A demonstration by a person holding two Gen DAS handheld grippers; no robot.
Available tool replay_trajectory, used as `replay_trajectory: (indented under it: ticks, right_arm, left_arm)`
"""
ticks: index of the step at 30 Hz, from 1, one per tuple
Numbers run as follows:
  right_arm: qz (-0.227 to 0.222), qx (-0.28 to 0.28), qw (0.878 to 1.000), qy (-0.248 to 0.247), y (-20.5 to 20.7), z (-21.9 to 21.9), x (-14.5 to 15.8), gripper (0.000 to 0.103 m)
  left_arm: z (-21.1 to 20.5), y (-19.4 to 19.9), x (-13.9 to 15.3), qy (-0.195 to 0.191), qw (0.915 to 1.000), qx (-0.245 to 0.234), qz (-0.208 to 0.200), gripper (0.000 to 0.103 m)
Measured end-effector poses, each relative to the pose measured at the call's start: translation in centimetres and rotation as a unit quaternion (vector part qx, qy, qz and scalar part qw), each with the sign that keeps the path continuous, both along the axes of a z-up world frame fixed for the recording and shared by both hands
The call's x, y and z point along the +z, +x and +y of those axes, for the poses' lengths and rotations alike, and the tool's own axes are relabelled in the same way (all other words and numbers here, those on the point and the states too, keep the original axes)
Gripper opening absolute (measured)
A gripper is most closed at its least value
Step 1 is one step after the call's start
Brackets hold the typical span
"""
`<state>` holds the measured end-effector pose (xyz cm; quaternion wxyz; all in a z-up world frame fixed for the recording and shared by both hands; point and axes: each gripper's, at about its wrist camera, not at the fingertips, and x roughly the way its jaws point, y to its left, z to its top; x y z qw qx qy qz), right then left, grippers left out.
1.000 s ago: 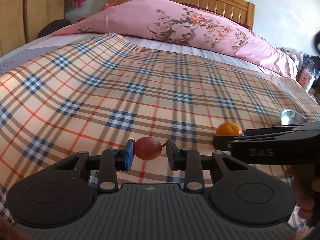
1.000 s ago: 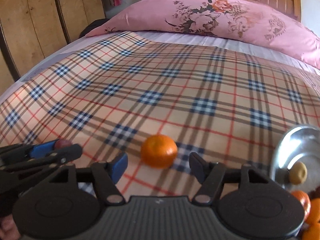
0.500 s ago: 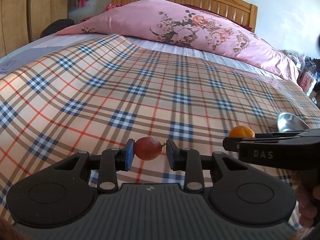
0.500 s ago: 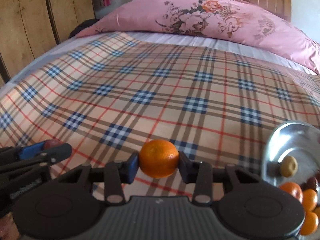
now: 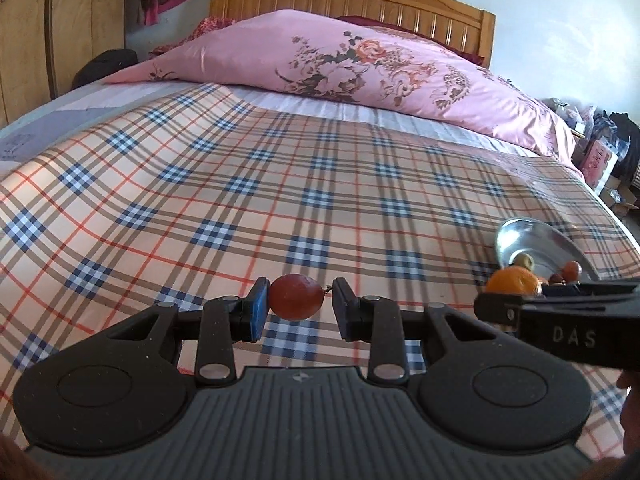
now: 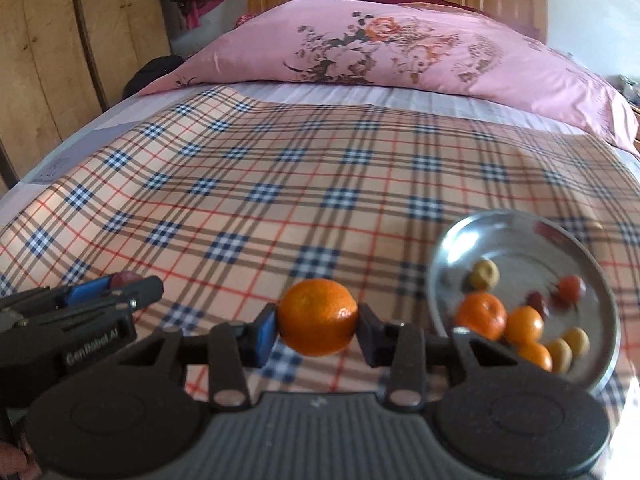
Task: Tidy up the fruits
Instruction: 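Carry the red plum and the orange over the steel plate with both tools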
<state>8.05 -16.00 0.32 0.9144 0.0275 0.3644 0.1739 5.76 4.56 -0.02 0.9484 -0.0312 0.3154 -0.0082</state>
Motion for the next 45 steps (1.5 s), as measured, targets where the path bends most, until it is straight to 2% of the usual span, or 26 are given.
replay_trajectory:
  ticks: [8, 18, 30, 45]
  right_arm:
    - [0.005, -0.024, 1.0, 0.011, -3.1, -2.7, 0.6, 0.04]
    - [-0.007, -0.05, 0.999, 0.001, -5.8, -6.2, 1.2, 0.04]
    - [-0.01, -0.073, 0.997, 0.004, -7.2, -9.0, 1.5, 0.04]
    - [-0.01, -0.089, 0.996, 0.006, -7.9, -11.0, 1.4, 0.04]
  left_arm:
    - [-2.4, -2.5, 1.5, 0.002, 0.9998, -0.018, -0.005, 0.038]
    - [-5.0, -4.5, 2.3, 0.006, 0.999, -0.043, -0.009, 0.038]
    - [-8.4, -5.6, 2.7, 0.01, 0.9966, -0.081, -0.011, 0.038]
    - [-10.7, -5.5, 2.6, 0.007, 0.9944, -0.105, -0.008, 0.038]
